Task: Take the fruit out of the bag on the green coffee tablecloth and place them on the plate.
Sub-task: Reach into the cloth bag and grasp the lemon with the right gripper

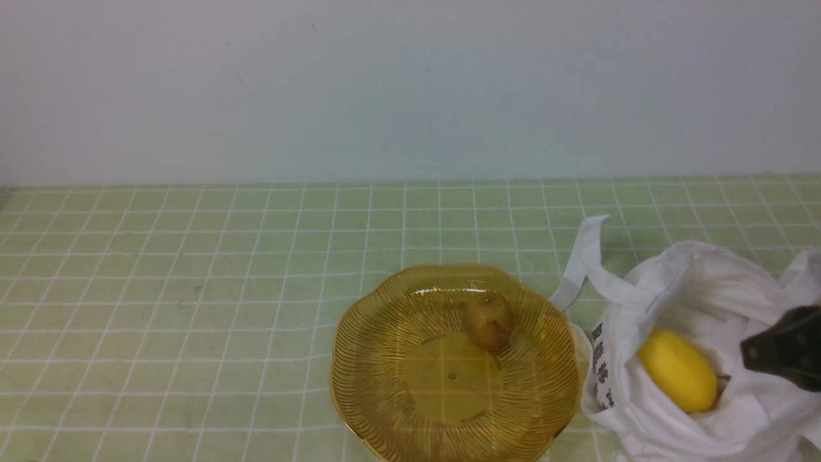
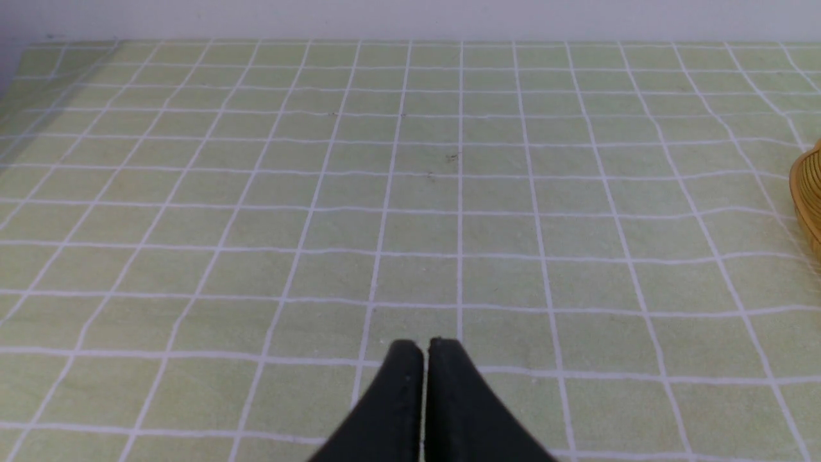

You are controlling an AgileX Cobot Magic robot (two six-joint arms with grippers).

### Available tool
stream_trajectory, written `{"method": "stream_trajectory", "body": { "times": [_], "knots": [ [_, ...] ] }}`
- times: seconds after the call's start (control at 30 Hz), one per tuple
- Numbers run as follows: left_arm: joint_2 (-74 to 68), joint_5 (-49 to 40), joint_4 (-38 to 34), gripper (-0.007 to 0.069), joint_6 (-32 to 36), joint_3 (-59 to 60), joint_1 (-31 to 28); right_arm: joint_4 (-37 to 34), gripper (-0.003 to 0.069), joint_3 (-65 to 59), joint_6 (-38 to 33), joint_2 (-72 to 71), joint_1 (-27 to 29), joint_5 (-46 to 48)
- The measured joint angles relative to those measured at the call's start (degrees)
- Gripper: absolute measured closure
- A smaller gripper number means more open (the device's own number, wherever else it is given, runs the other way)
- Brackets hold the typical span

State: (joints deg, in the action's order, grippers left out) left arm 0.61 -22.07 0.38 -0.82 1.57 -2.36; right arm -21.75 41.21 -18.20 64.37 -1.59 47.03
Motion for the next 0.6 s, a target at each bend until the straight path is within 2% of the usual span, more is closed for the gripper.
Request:
{"method": "stream_trajectory", "body": {
  "times": [0.03,0.07,0.1,0.17,0.2,0.27,0.4,0.6],
  "knots": [
    [0.0,0.0,0.0,0.0632,0.0,0.0,0.0,-1.7,0.0463,1.5,-3.3,4.0,0.0,-0.3],
    [0.0,0.0,0.0,0.0632,0.0,0.0,0.0,-2.1,0.0446,1.8,-4.1,4.9,0.0,-0.3],
    [0.0,0.0,0.0,0.0632,0.0,0.0,0.0,-3.5,0.0361,3.2,-7.4,9.4,0.0,-0.9],
    [0.0,0.0,0.0,0.0632,0.0,0.0,0.0,-3.9,0.0321,3.8,-8.9,11.4,0.0,-1.3],
    [0.0,0.0,0.0,0.0632,0.0,0.0,0.0,-4.0,0.0258,4.8,-11.2,14.7,0.0,-1.6],
    [0.0,0.0,0.0,0.0632,0.0,0.0,0.0,-3.6,0.0197,6.2,-12.5,18.1,0.0,-1.9],
    [0.0,0.0,0.0,0.0632,0.0,0.0,0.0,-3.4,0.0137,7.6,-12.9,21.5,0.0,-2.8],
    [0.0,0.0,0.0,0.0632,0.0,0.0,0.0,-4.4,0.0107,7.8,-13.6,24.6,0.0,-4.0]
  ]
}}
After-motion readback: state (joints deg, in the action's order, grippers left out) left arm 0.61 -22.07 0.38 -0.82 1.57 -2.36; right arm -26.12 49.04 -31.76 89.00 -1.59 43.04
